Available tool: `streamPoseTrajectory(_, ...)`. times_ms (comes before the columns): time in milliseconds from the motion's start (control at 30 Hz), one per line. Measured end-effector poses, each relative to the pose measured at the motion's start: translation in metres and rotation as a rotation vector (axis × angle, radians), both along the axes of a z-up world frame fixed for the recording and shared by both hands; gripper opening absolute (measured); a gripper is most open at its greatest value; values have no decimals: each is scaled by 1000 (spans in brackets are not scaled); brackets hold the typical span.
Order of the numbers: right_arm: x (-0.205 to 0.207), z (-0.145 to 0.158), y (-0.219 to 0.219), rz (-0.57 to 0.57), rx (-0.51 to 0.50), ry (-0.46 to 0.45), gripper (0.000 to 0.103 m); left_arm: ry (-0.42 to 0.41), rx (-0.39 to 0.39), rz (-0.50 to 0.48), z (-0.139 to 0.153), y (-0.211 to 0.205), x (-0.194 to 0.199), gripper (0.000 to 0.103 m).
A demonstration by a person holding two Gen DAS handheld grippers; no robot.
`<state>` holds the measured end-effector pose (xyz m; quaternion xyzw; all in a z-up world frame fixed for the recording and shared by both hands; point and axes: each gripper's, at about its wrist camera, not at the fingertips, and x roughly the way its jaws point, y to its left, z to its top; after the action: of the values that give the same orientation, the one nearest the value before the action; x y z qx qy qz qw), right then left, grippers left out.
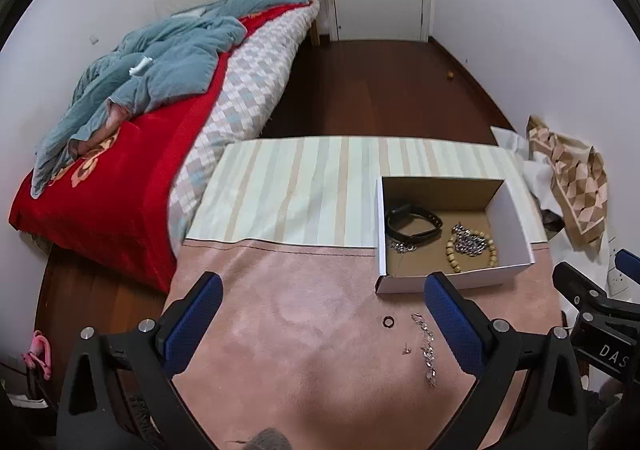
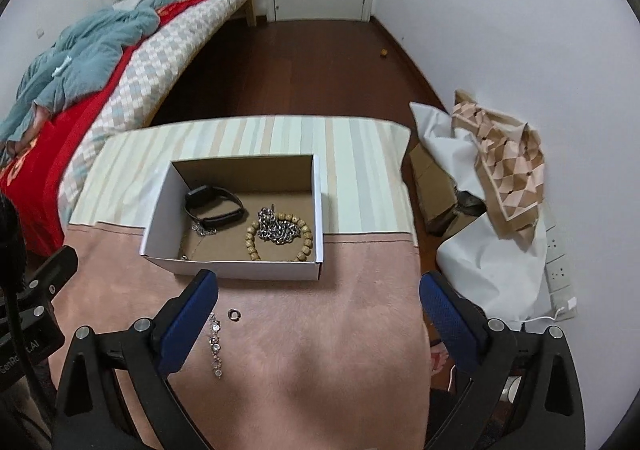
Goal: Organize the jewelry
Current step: 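Withdraw both tools from the box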
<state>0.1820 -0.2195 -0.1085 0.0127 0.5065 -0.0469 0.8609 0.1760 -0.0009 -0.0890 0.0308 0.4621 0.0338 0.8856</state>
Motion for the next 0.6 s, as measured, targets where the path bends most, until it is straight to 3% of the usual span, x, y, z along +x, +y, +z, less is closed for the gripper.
streamPoseTrajectory(400,-54,58,6,-19,-22,-114,102,-79,-26,-14,40,7,-43,103)
streamPoseTrajectory(500,-62,61,6,-18,3,-117,102,-89,-21,9,43,11,-51,103)
streamPoseTrajectory(600,-68,45,9,0,51,-80,102,-91,0,35,33,17,-57,103)
